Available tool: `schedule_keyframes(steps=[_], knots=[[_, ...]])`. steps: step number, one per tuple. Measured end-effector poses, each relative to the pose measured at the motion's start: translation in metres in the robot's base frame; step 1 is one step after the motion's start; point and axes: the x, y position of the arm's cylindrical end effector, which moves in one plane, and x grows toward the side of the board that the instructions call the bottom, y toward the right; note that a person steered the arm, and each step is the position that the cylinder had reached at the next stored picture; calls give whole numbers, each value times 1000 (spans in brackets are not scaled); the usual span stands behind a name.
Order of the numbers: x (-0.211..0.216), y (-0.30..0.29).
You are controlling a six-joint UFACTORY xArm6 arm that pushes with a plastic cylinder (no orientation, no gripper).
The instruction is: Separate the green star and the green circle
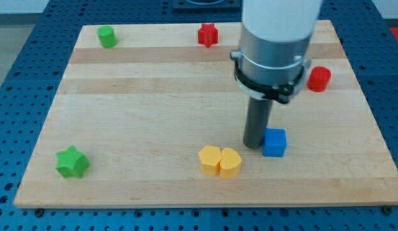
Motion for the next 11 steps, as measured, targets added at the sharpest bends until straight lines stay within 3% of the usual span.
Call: schedule_keyframes(steps=[2, 11], knots=[[9, 49], [-32, 145]])
